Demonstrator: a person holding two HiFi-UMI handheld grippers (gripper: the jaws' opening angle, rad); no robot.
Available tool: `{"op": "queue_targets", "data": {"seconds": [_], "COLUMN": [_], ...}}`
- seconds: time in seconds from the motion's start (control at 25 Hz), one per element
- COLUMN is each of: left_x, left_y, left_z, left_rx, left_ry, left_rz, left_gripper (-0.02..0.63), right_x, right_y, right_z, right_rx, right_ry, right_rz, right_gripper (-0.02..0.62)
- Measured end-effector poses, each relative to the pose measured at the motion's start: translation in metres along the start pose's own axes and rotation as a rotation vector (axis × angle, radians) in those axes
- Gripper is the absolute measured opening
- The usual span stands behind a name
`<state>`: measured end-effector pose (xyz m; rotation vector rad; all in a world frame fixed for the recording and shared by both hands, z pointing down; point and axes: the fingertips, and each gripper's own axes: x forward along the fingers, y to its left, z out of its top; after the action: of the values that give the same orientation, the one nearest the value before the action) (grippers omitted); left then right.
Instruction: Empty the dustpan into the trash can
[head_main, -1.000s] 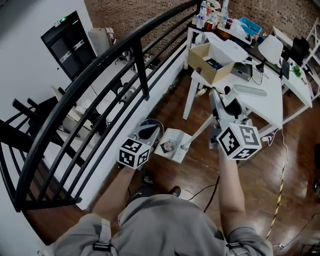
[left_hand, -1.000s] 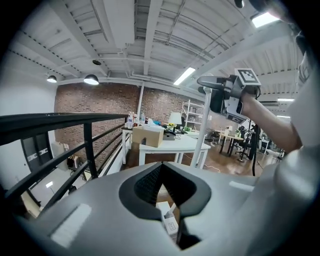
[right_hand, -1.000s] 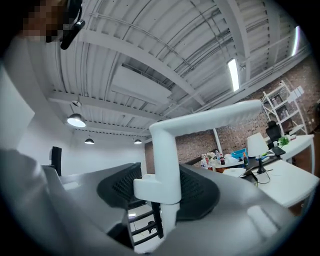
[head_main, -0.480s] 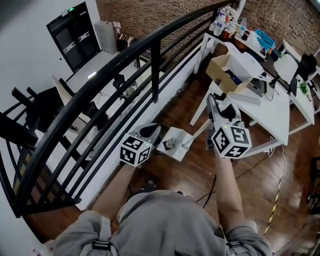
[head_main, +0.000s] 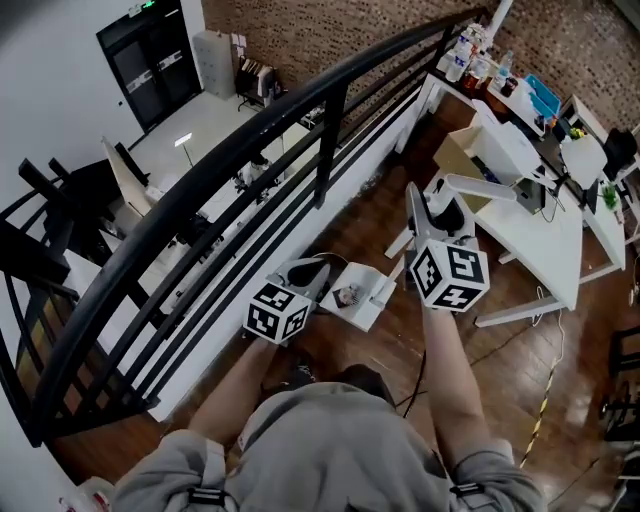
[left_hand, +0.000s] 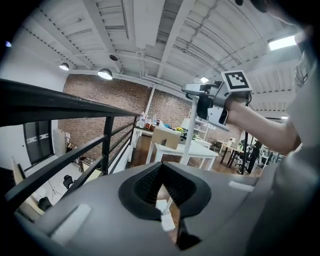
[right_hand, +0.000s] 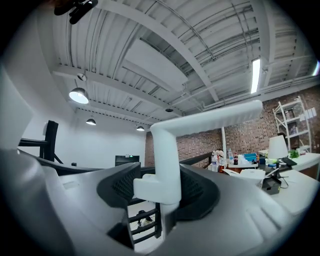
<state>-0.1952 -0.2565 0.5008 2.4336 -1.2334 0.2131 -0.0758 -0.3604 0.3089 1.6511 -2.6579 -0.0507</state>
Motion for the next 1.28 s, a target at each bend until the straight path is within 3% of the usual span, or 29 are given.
{"op": "queue_targets", "data": {"seconds": [0.64, 1.0, 1.28], "left_x": [-0.038, -0.063, -0.077], "left_y": [0.074, 0.099, 0.110], "left_z": [0.019, 0.024, 0.017], "left_rx": [-0.089, -0.116, -0.144], "left_ry": [-0.094, -0.128, -0.133], "left_rz": [0.222, 0.316, 0.361], "left_gripper": [0.005, 0.005, 0.005], "right_x": [0.160, 0.202, 0.213], "right_y": [0.101, 0.171, 0.194], "right_z": [-0.009, -0.028, -0.035], "right_rx": [-0.116, -0.179, -0.197], "right_ry": [0.053, 0.120, 0.134], "right_rz": [0.097, 0.247, 0.297], "right_gripper": [0.206, 0.206, 0.204]}}
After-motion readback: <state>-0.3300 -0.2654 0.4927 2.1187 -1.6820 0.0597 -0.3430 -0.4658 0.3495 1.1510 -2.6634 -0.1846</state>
